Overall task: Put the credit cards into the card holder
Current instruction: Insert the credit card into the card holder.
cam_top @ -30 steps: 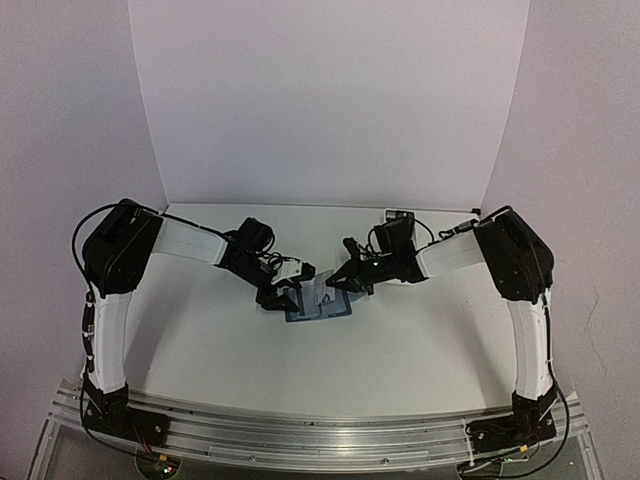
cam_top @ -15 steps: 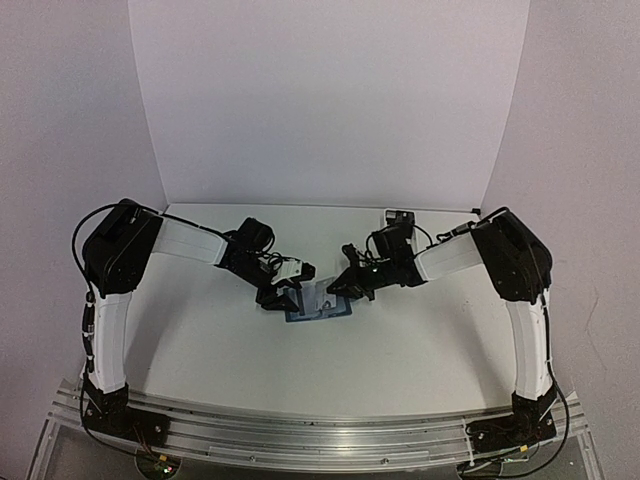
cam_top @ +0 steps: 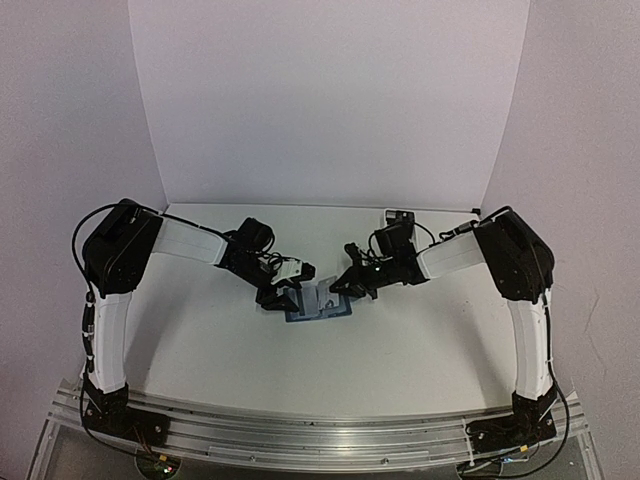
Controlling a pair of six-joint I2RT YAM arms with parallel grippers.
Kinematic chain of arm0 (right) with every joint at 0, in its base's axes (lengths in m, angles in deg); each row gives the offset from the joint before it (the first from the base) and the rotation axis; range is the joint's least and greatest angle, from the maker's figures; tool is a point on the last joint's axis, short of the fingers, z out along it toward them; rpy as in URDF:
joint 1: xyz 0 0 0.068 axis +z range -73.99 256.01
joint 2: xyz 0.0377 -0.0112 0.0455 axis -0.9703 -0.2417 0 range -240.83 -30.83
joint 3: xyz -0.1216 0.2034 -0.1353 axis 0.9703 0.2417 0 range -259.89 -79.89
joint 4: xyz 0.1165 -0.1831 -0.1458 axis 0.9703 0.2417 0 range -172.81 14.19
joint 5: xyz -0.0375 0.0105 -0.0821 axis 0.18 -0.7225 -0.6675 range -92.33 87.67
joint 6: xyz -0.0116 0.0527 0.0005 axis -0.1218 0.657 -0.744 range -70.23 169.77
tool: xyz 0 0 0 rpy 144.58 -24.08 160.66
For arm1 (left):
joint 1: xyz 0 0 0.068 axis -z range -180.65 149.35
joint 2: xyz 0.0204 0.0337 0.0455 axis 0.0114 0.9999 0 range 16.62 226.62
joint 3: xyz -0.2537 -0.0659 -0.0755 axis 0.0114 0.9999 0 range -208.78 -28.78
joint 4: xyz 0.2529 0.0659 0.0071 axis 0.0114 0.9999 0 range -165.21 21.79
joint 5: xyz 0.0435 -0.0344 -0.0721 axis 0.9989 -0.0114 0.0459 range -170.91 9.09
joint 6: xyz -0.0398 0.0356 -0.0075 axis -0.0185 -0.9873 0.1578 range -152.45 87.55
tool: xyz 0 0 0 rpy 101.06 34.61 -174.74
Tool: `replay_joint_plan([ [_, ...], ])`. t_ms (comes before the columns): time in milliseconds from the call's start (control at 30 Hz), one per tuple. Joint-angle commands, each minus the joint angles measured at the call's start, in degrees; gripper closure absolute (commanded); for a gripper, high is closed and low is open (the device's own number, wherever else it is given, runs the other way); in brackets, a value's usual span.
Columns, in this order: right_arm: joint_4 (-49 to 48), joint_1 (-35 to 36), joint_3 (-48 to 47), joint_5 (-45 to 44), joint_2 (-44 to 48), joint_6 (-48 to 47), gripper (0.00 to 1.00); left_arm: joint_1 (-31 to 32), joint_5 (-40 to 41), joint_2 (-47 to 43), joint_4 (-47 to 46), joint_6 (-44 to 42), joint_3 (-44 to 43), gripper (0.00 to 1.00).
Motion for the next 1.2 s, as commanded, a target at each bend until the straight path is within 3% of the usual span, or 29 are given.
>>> replay_joint_plan([
  [0, 1.4, -0.3, -0.8, 0.2, 2.2, -1.0, 1.0, -0.3, 4.3, 0.1, 5.1, -1.6, 2.3, 0.33],
  [867, -4.6, 2.3, 0.4, 1.8, -2.4, 4.8, 1.0, -0.3, 4.2, 0.2, 4.3, -1.6, 2.8, 0.33],
  [1167, -4.0, 2.7, 5.2, 1.7, -0.4, 5.1, 1.0, -0.3, 4.3, 0.3, 3.8, -2.0, 3.0, 0.33],
])
